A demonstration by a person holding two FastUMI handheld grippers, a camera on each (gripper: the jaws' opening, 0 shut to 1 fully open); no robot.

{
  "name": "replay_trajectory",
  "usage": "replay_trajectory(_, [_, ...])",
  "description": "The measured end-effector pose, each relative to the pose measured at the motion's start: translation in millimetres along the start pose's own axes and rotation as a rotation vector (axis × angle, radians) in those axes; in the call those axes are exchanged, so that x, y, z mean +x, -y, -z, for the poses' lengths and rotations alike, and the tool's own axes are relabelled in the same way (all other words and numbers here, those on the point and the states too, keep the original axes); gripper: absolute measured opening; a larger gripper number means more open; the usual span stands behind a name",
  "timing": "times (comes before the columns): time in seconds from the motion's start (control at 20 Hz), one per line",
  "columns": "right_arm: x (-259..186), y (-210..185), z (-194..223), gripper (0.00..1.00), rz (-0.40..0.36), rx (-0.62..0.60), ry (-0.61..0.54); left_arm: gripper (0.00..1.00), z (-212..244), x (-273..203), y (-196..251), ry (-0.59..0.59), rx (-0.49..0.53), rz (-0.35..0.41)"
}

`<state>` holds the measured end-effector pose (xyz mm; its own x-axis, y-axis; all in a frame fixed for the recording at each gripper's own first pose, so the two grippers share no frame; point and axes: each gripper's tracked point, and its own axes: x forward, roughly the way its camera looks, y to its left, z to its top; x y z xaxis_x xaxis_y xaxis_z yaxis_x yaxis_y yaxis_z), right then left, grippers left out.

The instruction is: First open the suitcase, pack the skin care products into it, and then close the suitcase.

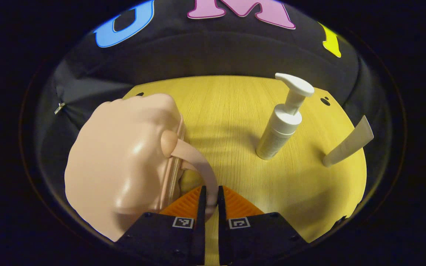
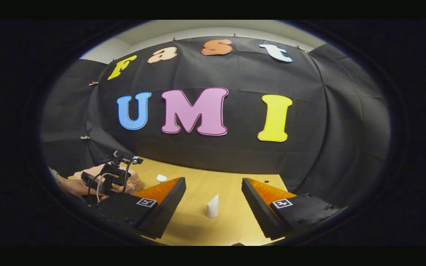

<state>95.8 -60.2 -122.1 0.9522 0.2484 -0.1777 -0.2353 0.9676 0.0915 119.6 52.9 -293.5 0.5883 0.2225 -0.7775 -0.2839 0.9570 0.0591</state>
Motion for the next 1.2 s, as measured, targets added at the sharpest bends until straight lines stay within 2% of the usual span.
replay_trajectory(0.15, [0, 2, -5, 0.97, 0.013, 0.001, 0.013, 0.14, -11, -13, 3, 0.025, 0.067, 0.078])
replay_trajectory(0.3, [-3, -6, -8, 0.97, 0.037, -0.019, 0.026, 0.11, -18, -30, 1, -0.007, 0.01, 0.147])
replay_trajectory(0.4, [-6, -16, -15, 0.96, 0.046, -0.029, 0.047, 0.11, -28, -44, -4, 0.0, 0.025, 0.185])
replay_trajectory(0.55, [-10, -34, -24, 0.96, 0.056, -0.036, 0.072, 0.11, -47, -83, -18, 0.019, 0.053, 0.255])
replay_trajectory(0.7, [-10, -53, -27, 0.96, 0.051, -0.041, 0.075, 0.11, -74, -126, -47, 0.057, 0.042, 0.289])
replay_trajectory(1.0, [-3, -88, -49, 0.96, 0.027, -0.067, 0.113, 0.11, -108, -186, -137, 0.131, 0.03, 0.28])
replay_trajectory(1.2, [7, -109, -55, 0.96, 0.006, -0.054, 0.109, 0.11, -124, -201, -212, 0.184, 0.024, 0.21])
